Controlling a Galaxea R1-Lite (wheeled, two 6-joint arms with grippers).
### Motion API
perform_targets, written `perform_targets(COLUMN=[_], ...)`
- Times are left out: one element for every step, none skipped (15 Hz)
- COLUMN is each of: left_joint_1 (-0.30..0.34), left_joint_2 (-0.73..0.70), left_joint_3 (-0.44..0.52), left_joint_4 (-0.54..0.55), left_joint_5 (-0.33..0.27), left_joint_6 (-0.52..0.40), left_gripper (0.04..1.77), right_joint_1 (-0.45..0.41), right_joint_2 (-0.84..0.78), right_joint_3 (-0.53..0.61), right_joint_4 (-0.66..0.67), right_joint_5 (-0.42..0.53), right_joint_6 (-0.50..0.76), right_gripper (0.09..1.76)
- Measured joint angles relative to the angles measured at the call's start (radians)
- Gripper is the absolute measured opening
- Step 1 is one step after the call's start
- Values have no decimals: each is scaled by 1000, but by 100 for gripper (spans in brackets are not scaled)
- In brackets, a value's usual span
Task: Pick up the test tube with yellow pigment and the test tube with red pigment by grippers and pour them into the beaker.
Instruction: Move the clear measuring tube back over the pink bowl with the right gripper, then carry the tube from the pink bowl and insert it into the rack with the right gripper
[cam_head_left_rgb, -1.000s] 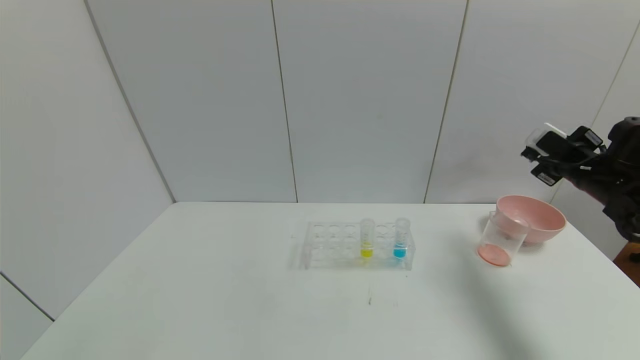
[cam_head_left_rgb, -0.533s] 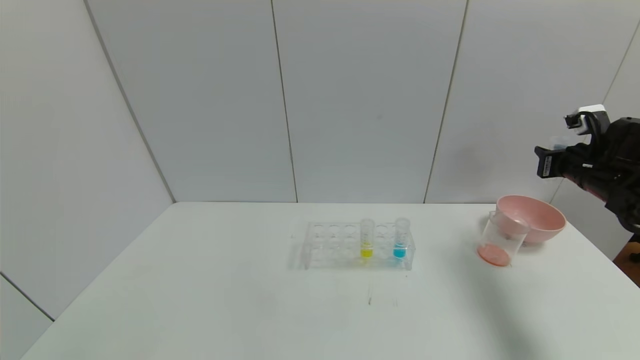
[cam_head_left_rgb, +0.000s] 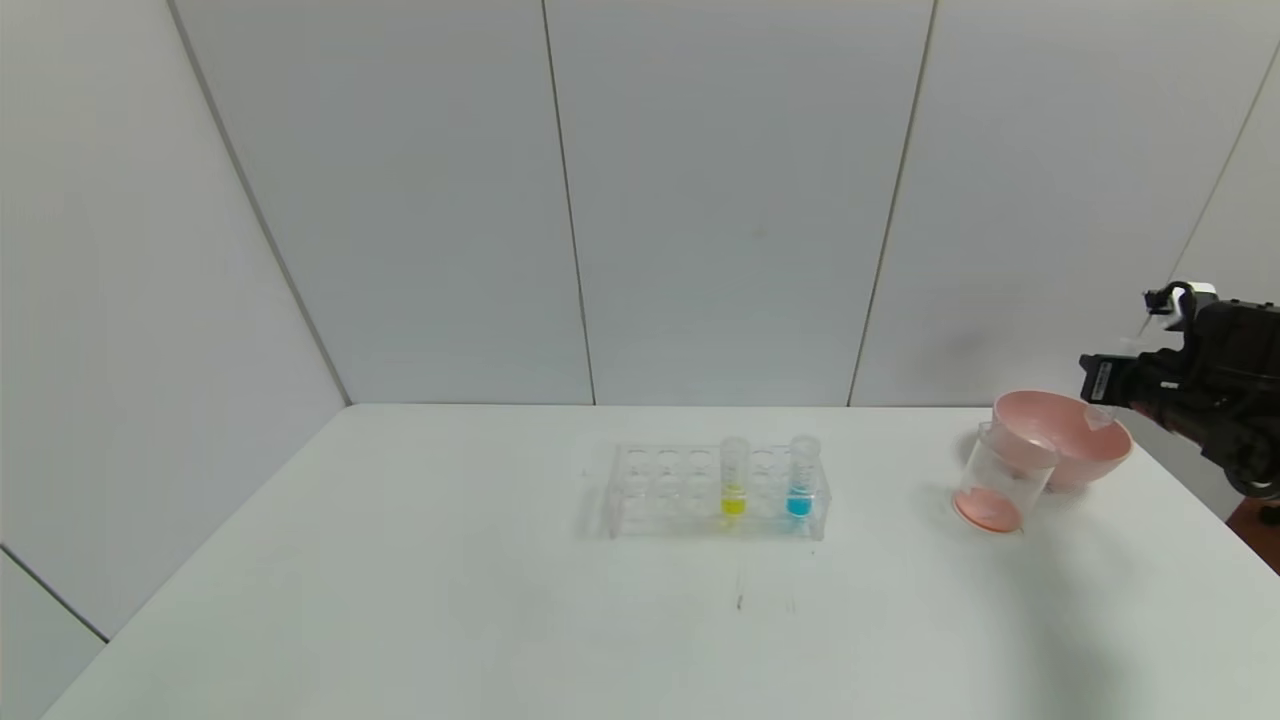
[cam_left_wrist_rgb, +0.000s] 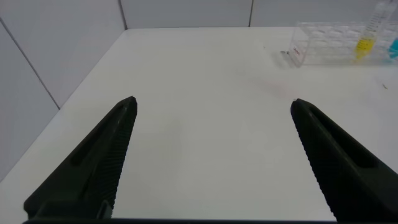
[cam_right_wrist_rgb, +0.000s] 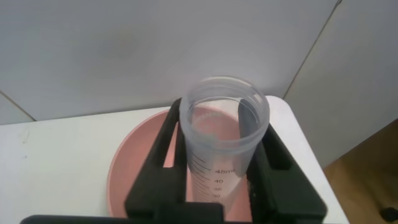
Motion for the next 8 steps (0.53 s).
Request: perform_targets(left_joint_1=[0, 0, 0, 0, 0, 0, 0, 0], left_joint_2=[0, 0, 0, 0, 0, 0, 0, 0], left_joint_3=[0, 0, 0, 0, 0, 0, 0, 0], left_joint_4=[0, 0, 0, 0, 0, 0, 0, 0], left_joint_5=[0, 0, 0, 0, 0, 0, 0, 0], left_joint_6=[0, 0, 0, 0, 0, 0, 0, 0], left_gripper=[176, 176, 176, 176, 176, 176, 176, 176], right_joint_1=[1, 3, 4, 5, 5, 6, 6, 6], right_joint_2=[11, 18, 22, 25, 26, 26, 24, 17], right_joint_3=[2, 3, 4, 3, 1, -4, -8, -13], right_joint_4=[-1, -4, -5, -7, -7, -6, -6, -4], right_joint_5=[0, -1, -1, 0, 0, 1, 2, 3], right_joint_6=[1, 0, 0, -2, -1, 0, 0, 1], right_gripper=[73, 86, 95, 104, 112, 120, 126, 131])
